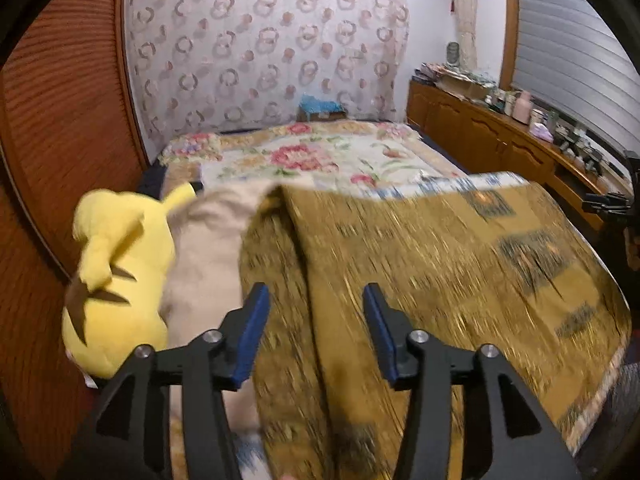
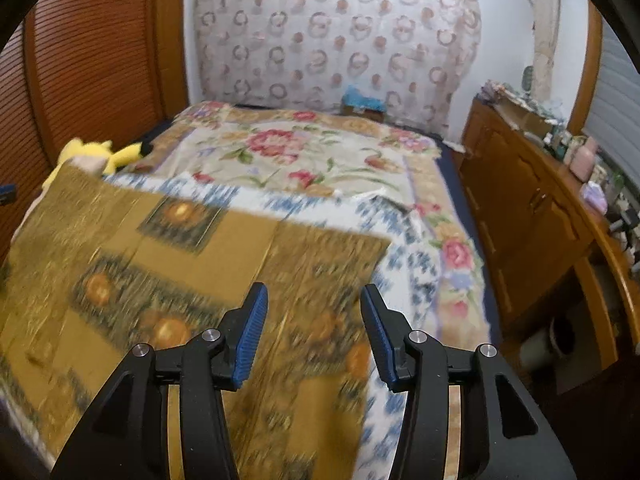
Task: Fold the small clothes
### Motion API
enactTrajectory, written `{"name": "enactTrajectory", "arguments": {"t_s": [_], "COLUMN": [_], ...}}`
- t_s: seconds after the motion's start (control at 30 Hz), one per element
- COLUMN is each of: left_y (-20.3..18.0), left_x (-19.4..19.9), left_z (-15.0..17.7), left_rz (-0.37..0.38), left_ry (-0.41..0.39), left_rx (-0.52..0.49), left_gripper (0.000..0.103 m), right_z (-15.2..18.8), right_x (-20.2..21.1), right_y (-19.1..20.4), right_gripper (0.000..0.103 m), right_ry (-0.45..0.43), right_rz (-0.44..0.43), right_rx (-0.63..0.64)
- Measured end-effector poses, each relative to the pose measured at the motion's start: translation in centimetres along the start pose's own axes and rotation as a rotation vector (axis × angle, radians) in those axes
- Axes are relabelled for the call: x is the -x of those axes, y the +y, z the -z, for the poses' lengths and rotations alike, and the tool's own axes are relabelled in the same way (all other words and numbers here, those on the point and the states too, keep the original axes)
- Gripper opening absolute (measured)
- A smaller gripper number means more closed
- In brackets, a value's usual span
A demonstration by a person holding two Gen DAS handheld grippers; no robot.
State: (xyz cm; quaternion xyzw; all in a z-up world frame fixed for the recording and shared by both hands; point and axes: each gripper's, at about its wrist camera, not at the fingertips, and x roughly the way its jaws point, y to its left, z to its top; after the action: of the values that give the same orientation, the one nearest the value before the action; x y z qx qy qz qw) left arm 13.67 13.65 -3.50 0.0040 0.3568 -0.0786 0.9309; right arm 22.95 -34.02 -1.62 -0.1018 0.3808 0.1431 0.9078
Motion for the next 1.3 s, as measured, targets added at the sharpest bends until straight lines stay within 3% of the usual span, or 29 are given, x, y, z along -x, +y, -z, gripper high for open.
{"name": "enactTrajectory", "arguments": {"t_s": [0.13,0.53,0.73,1.0,1.23,1.3], "left_y": [-0.7,-1.8,-1.8,-1.3,-2.5,-2.7], "left_x": [0.3,0.0,0.1,0.7,1.6,1.6], "left_z": [2.5,7.7,8.5,9.1,9.2,9.2], "left_rz": [0.016,-0.004,-0.036,-0.024,-0.021,-0.010], "left_ry": [0.038,0.129,0.136,0.127,0.080,0.076], "left_rx": [-0.002,0.009,0.021,0.060,0.033,0.029], "left_gripper": [0.053,0.053,0.053,0.053,0.053,0.047], "right_z": [3.1,9.5,10.2,10.5,10.6,10.6], "right_x": [0.3,-0.5,-0.3,-0.1,0.1,0.1], "right_y": [1.2,1.1,0.9,0.9,1.0,0.9], "right_gripper": [0.049,0.049,0.049,0.049,0.050,0.050], "right_ry": [0.022,0.103,0.075,0.054,0.052,0.052], "right_rz": [-0.047,-0.021,-0.031,-0.025,-0.023,-0.023], "right_rx": [-0.004,-0.030,-0.057,-0.060,-0.060,-0.060]}}
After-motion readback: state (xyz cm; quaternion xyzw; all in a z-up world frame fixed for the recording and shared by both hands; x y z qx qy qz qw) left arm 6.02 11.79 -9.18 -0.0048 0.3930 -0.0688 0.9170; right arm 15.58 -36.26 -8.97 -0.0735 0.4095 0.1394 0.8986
